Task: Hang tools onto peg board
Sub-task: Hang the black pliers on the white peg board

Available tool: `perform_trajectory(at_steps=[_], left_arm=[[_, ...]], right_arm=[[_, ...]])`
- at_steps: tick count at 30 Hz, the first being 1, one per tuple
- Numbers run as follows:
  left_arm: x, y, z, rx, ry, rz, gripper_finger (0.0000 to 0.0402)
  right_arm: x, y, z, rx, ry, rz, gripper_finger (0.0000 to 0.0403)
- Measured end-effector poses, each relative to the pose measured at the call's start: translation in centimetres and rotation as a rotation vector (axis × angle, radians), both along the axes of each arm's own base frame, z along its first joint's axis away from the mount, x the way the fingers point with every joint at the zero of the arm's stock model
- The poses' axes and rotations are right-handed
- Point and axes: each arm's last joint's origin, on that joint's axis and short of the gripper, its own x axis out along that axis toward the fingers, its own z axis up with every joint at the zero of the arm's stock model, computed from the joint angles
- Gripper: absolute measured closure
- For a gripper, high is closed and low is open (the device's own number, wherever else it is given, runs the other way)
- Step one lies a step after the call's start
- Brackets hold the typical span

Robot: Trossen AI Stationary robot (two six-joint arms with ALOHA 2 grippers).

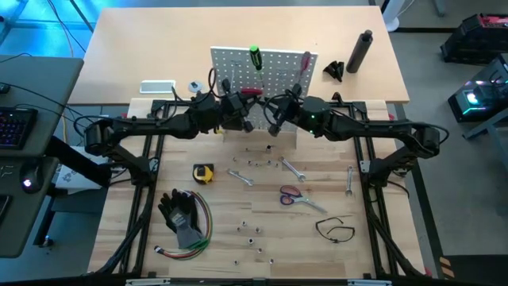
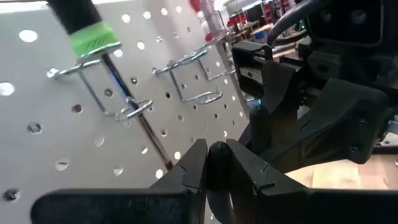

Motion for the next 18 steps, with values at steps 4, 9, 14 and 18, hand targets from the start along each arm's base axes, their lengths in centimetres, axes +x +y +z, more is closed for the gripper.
perform_trajectory(at_steps=[4,9,14,18], left_arm=[[-0.04,0.05,0.02,0.0,0.0,0.0,0.0367],[-0.04,0.05,-0.01,0.001,0.005,0.001,0.0367],[-0.03,-0.02,-0.04,-0.005,0.006,0.018,0.0352],[-0.01,-0.28,0.29,-0.001,-0.014,0.023,0.0332]], right_arm=[[-0.02,0.0,-0.02,-0.001,0.006,0.0,0.0364],[-0.02,0.01,-0.04,-0.008,0.013,0.0,0.0364],[-0.02,0.02,-0.05,-0.014,0.018,0.001,0.0364],[-0.02,0.0,-0.08,-0.015,0.022,-0.002,0.0363]])
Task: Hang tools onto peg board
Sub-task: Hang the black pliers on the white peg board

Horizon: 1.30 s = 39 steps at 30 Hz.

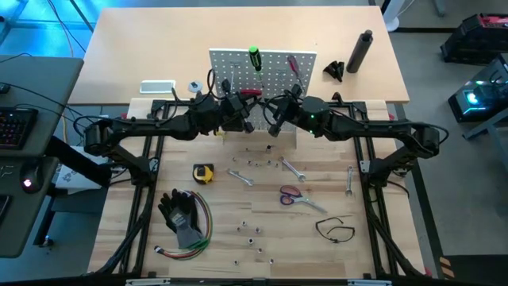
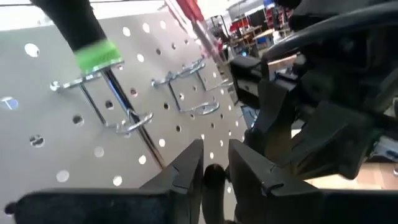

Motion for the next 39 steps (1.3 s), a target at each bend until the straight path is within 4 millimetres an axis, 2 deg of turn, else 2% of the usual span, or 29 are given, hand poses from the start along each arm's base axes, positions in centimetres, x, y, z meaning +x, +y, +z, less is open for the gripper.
perform_trajectory(at_steps=[14,19,24,33,39], left_arm=[[0.2,-0.9,0.1,0.061,0.026,0.031,0.0324],[0.3,-1.2,0.1,0.066,0.03,0.021,0.0323],[0.5,-2.1,0.2,0.111,0.043,0.009,0.0323],[0.8,-4.2,0.5,0.197,0.08,0.045,0.0323],[0.1,-5.1,1.5,0.213,0.062,0.046,0.0323]], right_arm=[[0.0,0.0,0.0,-0.001,-0.003,-0.018,0.0363],[-0.1,0.0,0.1,-0.005,-0.004,-0.053,0.0341],[-0.1,0.0,0.1,-0.007,-0.002,-0.087,0.0316],[-0.1,0.1,0.1,0.008,-0.013,-0.083,0.032],[-0.1,0.1,0.2,0.007,-0.02,-0.078,0.032]])
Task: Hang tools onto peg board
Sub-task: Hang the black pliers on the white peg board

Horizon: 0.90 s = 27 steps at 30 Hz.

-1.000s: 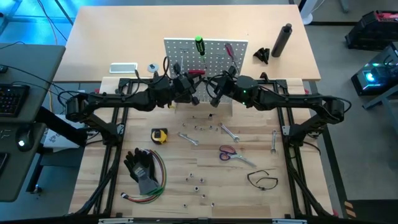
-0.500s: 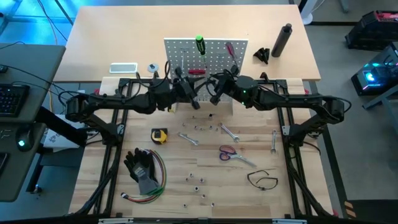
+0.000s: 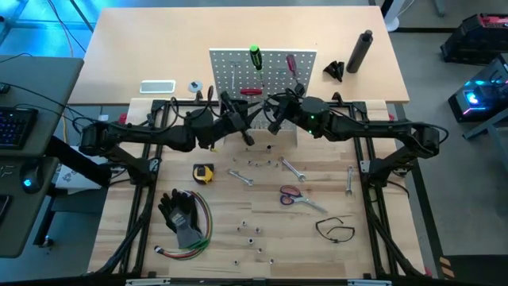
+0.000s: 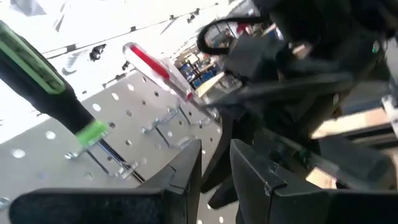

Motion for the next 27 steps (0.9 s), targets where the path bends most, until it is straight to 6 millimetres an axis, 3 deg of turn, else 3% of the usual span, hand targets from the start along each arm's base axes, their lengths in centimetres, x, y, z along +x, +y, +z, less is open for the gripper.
perform_trajectory(at_steps=[7,19,27], left_arm=[[-1.2,-1.3,1.1,-0.006,0.023,-0.025,0.0323],[-3.2,-3.2,1.2,-0.095,0.147,-0.051,0.0323],[-3.8,-3.5,-0.1,-0.187,0.27,-0.05,0.0323]], right_arm=[[0.1,1.0,0.5,-0.053,0.004,0.019,0.0316],[-1.5,3.5,2.9,-0.153,0.018,-0.01,0.0255],[-3.5,5.0,4.0,-0.139,0.081,-0.019,0.0253]])
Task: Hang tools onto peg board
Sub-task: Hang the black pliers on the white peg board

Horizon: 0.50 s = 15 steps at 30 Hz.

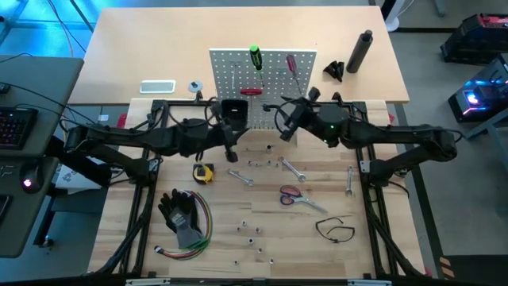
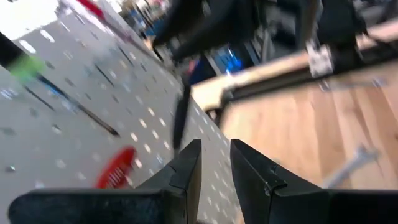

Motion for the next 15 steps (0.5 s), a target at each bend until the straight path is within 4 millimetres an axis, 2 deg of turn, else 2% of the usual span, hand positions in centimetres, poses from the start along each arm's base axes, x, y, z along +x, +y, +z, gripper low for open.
perform_trajectory(at_steps=[8,15], left_arm=[[-0.4,-0.6,-3.0,-0.082,0.103,-0.004,0.0323],[-0.8,-1.3,-6.5,-0.12,0.03,-0.042,0.0323]], right_arm=[[-1.4,0.4,-0.5,0.115,0.06,0.0,0.0253],[-1.4,0.1,-3.5,0.166,0.033,0.002,0.0253]])
